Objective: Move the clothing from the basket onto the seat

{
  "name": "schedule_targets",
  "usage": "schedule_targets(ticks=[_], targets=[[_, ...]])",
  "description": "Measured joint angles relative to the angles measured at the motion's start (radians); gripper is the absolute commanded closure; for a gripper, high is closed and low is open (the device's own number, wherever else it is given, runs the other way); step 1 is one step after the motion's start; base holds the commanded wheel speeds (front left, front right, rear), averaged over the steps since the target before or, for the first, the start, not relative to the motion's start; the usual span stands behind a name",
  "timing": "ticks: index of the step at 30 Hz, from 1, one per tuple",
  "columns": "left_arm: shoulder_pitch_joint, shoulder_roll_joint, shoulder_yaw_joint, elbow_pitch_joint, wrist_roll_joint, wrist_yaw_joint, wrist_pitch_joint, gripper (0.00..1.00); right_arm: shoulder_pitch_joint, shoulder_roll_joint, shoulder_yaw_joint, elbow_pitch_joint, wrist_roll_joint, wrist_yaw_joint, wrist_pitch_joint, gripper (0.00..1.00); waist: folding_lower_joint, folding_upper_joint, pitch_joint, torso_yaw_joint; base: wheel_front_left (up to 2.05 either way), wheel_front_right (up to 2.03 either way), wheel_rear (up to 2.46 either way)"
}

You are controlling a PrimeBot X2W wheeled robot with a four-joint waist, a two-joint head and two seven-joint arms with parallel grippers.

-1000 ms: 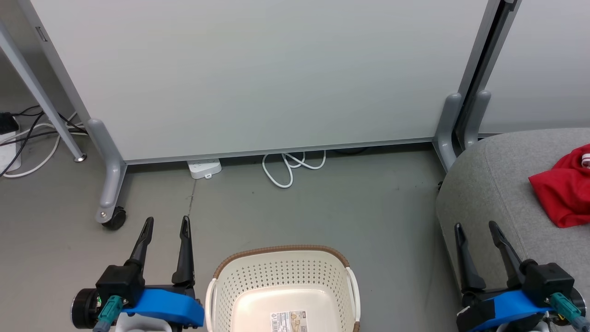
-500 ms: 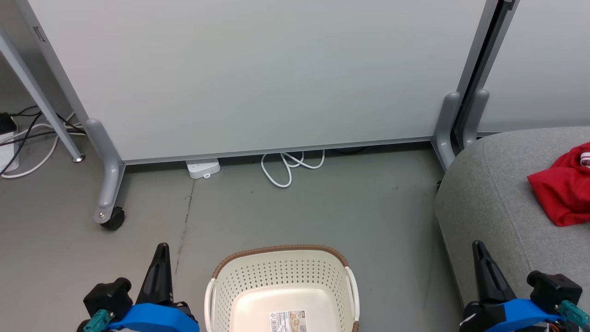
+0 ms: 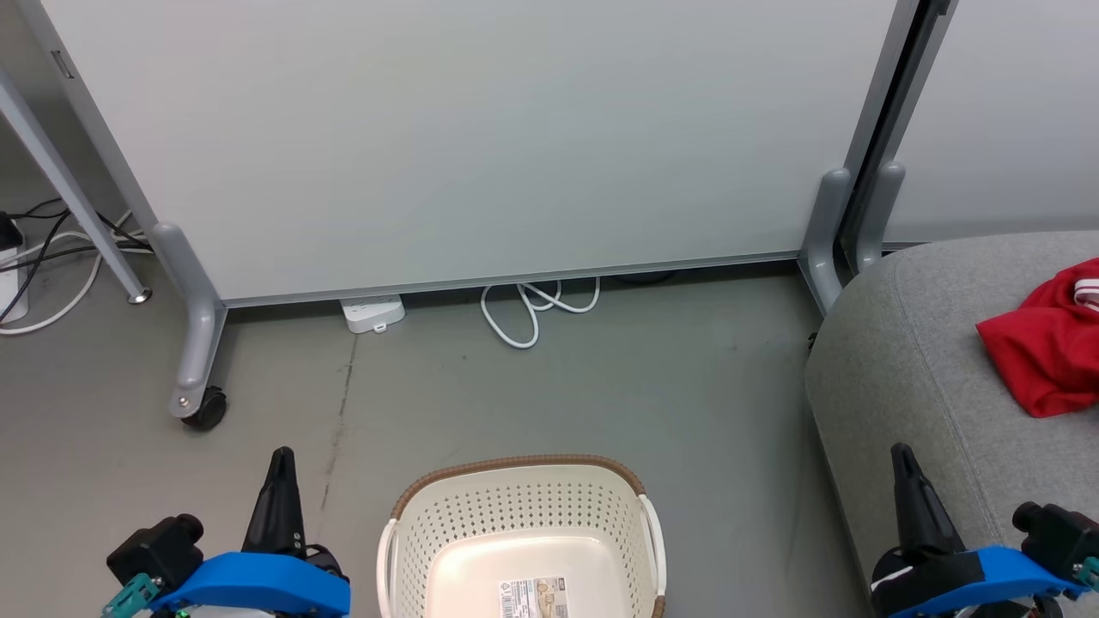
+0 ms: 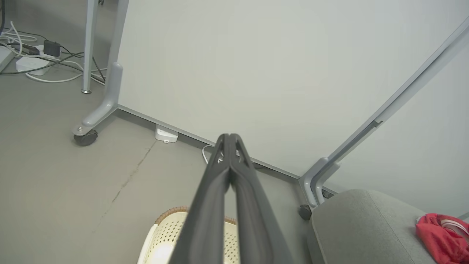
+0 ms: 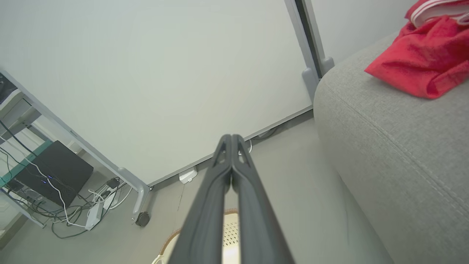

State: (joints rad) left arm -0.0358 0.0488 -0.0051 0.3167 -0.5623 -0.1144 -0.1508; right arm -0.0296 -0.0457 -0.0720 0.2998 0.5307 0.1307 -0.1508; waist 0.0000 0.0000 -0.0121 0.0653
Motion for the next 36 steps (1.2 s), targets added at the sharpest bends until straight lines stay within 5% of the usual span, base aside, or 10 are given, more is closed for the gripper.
schedule_targets(ticks=[36], targets=[[-0.028,0.000,0.056,-0.032,-0.479,-0.007,0.120,1.00,-0.028,0.000,-0.019,-0.025,0.494,0.000,0.121,1.00,0.0001,0.0000,0.005,-0.023,0.00,0.00,0.00]])
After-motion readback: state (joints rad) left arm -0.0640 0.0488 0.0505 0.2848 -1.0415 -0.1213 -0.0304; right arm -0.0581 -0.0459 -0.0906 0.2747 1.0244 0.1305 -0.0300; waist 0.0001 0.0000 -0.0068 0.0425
